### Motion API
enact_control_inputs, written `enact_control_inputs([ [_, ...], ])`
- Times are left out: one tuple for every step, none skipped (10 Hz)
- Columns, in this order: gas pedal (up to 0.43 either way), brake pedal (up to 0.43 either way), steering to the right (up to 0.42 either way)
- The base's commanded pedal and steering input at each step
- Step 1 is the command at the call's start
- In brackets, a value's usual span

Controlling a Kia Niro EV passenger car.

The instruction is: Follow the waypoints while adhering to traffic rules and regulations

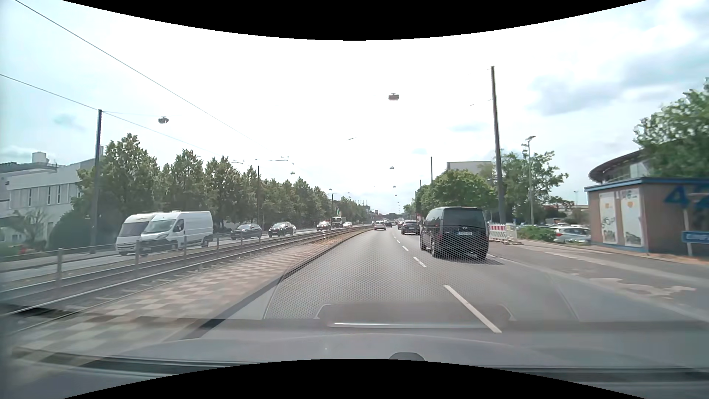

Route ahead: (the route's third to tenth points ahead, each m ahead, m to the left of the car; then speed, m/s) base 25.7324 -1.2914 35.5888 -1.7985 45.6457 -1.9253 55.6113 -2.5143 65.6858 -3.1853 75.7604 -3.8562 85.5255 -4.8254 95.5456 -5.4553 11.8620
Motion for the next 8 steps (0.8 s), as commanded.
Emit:
enact_control_inputs([
  [0.047, 0.000, -0.001],
  [0.047, 0.000, -0.001],
  [0.047, 0.000, -0.001],
  [0.047, 0.000, -0.001],
  [0.047, 0.000, -0.001],
  [0.047, 0.000, -0.001],
  [0.047, 0.000, -0.001],
  [0.047, 0.000, -0.001],
])
